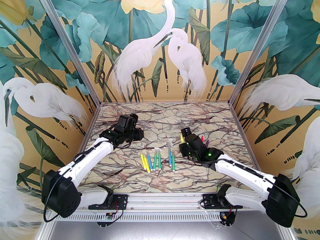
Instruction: Open the pen caps
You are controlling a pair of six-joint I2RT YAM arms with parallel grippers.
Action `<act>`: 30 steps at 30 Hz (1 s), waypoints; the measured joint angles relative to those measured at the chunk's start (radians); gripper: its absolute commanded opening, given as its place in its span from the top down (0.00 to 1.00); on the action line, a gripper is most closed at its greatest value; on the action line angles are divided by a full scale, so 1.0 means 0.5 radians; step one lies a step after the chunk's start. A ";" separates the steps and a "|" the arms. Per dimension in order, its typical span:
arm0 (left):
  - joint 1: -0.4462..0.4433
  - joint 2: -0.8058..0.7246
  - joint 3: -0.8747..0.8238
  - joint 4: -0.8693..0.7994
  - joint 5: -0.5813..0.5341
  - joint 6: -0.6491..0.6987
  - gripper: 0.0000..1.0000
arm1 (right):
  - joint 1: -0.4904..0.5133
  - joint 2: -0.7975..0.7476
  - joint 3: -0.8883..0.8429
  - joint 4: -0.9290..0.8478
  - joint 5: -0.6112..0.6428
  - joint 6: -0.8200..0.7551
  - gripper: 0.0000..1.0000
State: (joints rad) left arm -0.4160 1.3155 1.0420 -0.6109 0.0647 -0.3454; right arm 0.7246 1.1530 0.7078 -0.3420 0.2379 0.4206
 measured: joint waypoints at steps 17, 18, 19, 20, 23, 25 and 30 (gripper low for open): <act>0.070 0.314 0.059 -0.163 -0.456 0.082 1.00 | -0.185 0.203 0.027 -0.101 0.310 0.170 1.00; 0.078 0.340 0.059 -0.162 -0.462 0.089 1.00 | -0.203 0.214 0.028 -0.101 0.308 0.170 1.00; 0.088 0.369 0.060 -0.161 -0.466 0.095 1.00 | -0.225 0.230 0.028 -0.101 0.307 0.171 1.00; 0.097 0.396 0.060 -0.160 -0.471 0.102 1.00 | -0.246 0.247 0.028 -0.100 0.303 0.171 1.00; 0.124 0.480 0.060 -0.153 -0.468 0.111 1.00 | -0.295 0.305 0.031 -0.098 0.294 0.172 1.00; 0.141 0.534 0.066 -0.142 -0.464 0.117 1.00 | -0.321 0.353 0.037 -0.095 0.279 0.177 1.00; 0.188 0.674 0.123 -0.119 -0.440 0.119 1.00 | -0.365 0.463 0.072 -0.073 0.254 0.185 1.00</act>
State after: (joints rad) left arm -0.3222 1.6524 1.1034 -0.6704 -0.1555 -0.2859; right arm 0.5423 1.3846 0.7437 -0.3786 0.3649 0.5129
